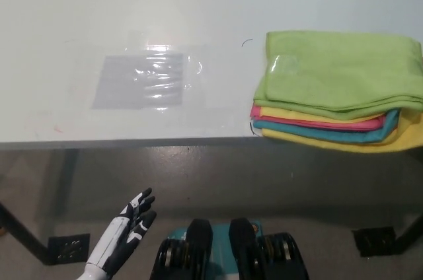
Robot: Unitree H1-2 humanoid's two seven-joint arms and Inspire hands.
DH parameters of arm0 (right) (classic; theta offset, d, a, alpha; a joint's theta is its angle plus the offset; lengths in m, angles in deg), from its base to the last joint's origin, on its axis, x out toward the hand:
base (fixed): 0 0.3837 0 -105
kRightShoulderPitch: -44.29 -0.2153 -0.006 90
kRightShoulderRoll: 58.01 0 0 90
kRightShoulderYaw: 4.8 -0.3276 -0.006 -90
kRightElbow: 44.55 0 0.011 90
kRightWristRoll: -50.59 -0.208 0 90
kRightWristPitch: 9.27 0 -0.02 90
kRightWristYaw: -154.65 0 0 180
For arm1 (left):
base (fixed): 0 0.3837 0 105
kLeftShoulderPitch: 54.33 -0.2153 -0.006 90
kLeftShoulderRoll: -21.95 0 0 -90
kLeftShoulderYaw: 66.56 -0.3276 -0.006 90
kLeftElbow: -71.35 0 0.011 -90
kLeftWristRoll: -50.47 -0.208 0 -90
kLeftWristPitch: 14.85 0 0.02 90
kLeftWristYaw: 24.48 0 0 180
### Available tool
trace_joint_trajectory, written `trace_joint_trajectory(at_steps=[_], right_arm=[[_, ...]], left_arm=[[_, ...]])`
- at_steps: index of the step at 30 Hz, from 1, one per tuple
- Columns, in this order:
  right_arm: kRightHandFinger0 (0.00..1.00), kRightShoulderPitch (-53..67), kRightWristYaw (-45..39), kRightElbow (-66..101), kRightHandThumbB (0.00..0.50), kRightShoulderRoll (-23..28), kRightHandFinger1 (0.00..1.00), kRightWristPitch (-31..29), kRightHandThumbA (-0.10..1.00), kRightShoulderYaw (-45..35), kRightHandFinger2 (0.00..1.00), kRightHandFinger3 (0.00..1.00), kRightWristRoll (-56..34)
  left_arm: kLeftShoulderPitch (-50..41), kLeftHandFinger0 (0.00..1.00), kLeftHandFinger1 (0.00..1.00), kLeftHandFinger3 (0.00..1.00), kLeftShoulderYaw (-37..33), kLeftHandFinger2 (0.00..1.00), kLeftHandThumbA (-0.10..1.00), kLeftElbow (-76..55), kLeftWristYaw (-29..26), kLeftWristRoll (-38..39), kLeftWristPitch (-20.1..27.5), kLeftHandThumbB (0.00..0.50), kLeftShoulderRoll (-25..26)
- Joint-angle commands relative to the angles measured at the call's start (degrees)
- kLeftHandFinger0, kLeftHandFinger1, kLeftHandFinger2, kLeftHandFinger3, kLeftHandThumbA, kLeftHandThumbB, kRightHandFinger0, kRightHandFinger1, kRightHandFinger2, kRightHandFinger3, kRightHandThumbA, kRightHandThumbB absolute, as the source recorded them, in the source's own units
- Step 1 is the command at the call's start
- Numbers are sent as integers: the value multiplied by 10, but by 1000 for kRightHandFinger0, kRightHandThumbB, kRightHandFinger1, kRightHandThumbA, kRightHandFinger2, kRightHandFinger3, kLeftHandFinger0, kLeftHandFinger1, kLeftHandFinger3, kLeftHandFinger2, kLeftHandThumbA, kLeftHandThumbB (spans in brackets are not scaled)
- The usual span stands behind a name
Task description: A stack of folded microfibre clothes with a single fold is kept infront of the robot. the robot uses its right hand to grab one end of the clothes and pulla it away from the other end to unfold
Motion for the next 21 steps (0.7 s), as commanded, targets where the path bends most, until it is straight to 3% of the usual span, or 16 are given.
trace_joint_trajectory(at_steps=[1,4,5,7,9,11,14,21], right_arm=[[1000,101,-145,321,215,-24,1000,-59,1000,173,1000,1000,113],[1000,108,-143,322,213,-24,1000,-57,1000,184,1000,1000,119],[1000,141,-144,300,193,-29,1000,-76,1000,209,1000,1000,128],[1000,226,-141,202,218,-34,1000,-125,1000,273,1000,1000,118],[1000,242,-133,151,188,-23,1000,-148,1000,290,1000,1000,101],[1000,243,-125,151,186,-18,1000,-148,1000,297,1000,1000,103],[1000,294,-129,-2,204,4,1000,-164,1000,309,1000,1000,31],[1000,303,-136,-129,225,21,1000,-159,1000,306,1000,1000,24]], left_arm=[[3,1000,1000,1000,9,1000,912,-14,2,4,19,202,14],[4,1000,1000,1000,9,1000,911,-12,2,4,20,204,13],[5,1000,1000,1000,9,1000,911,-12,2,3,19,210,13],[5,1000,1000,1000,11,1000,908,-12,1,5,16,214,12],[5,1000,1000,1000,12,1000,909,-12,0,6,17,226,11],[5,1000,1000,1000,12,1000,909,-12,0,6,17,226,11],[9,1000,1000,1000,8,1000,901,-5,3,18,32,267,-2],[17,1000,1000,1000,7,1000,882,1,6,26,39,298,-4]])
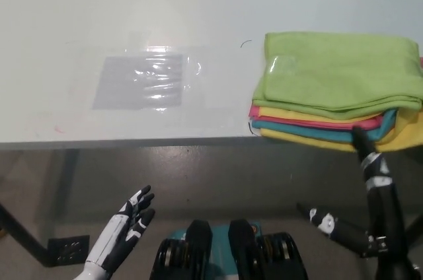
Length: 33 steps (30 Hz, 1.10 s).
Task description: A stack of folded microfibre clothes with a single fold is kept infront of the robot. the robot uses its right hand to grab one end of the clothes and pulla it away from the other end to unfold
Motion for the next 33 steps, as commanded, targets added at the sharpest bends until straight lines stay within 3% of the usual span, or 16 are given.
trace_joint_trajectory(at_steps=[1,13,26,33], right_arm=[[1000,-3,-28,-54,224,13,1000,-48,1000,1,1000,1000,-18],[1000,-46,-100,-172,300,28,1000,13,1000,-5,1000,1000,-81],[1000,-59,-123,-178,305,30,1000,51,1000,-8,1000,1000,-72],[1000,-59,-132,-170,269,37,1000,62,1000,-4,1000,1000,-56]], left_arm=[[14,1000,1000,1000,4,1000,881,-1,6,18,31,299,-1],[32,1000,1000,1000,2,1000,867,6,5,20,29,306,-3],[47,1000,1000,1000,1,1000,887,9,5,22,24,294,-3],[46,1000,1000,1000,1,1000,914,5,2,15,17,288,-2]])
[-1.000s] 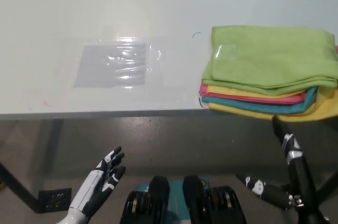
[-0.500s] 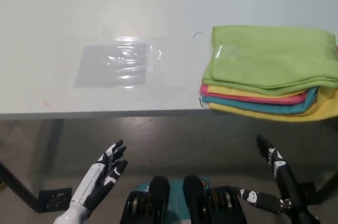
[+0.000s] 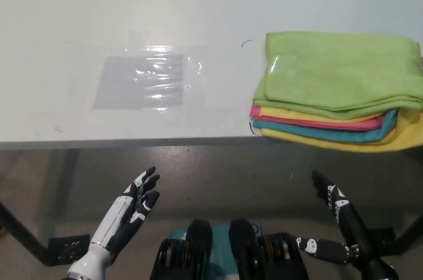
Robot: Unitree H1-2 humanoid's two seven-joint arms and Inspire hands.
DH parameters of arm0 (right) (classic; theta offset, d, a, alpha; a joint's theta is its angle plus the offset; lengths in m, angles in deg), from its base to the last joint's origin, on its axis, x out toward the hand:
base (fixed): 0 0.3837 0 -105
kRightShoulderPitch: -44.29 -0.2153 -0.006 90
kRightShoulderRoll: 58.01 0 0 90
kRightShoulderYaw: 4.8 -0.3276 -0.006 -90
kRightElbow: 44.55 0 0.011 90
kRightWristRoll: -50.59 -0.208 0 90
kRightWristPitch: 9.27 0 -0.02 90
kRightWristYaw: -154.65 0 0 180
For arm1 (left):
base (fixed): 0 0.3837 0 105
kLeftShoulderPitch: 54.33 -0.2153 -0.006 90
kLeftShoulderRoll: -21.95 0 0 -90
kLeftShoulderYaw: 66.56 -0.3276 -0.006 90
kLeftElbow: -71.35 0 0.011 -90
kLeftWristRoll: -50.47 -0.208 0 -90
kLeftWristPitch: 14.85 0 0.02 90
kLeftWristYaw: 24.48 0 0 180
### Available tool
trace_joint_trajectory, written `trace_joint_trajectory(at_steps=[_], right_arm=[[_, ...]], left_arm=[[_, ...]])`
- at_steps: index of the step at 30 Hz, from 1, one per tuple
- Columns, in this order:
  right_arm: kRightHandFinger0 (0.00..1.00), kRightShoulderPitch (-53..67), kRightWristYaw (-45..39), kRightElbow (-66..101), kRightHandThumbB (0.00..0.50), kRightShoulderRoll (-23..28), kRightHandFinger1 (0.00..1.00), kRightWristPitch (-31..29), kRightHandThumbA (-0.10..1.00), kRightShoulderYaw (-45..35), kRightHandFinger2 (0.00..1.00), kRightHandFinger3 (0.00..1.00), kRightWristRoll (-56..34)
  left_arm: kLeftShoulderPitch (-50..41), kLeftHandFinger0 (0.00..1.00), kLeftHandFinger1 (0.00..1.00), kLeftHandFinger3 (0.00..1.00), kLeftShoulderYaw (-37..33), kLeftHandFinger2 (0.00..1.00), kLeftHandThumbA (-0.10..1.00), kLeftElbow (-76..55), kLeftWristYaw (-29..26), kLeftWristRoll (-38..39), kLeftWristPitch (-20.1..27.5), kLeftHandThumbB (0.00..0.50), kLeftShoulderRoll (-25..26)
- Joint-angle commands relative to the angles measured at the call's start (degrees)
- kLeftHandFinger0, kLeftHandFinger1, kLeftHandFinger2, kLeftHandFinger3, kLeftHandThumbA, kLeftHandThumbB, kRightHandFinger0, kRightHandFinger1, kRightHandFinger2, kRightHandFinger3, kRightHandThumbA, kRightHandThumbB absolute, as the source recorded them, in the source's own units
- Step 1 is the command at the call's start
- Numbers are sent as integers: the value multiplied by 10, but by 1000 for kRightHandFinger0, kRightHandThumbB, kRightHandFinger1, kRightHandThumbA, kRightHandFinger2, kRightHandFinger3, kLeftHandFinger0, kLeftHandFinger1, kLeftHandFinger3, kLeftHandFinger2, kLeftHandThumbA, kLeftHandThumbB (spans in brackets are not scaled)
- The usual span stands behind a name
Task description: A stack of folded microfibre clothes with a single fold is kept infront of the robot. the robot uses its right hand to grab one end of the clothes and pulla it away from the other end to unfold
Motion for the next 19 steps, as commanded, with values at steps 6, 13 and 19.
trace_joint_trajectory(at_steps=[6,13,19], right_arm=[[1000,-13,-20,24,214,22,1000,22,1000,10,1000,1000,31],[1000,-10,-20,30,225,25,1000,27,1000,12,1000,1000,42],[1000,-10,-22,31,230,27,1000,26,1000,10,1000,1000,45]], left_arm=[[7,1000,1000,1000,3,1000,902,-8,2,4,6,270,0],[6,1000,1000,1000,3,1000,878,-8,2,2,6,244,0],[5,1000,1000,1000,2,1000,876,-7,0,0,9,238,-1]])
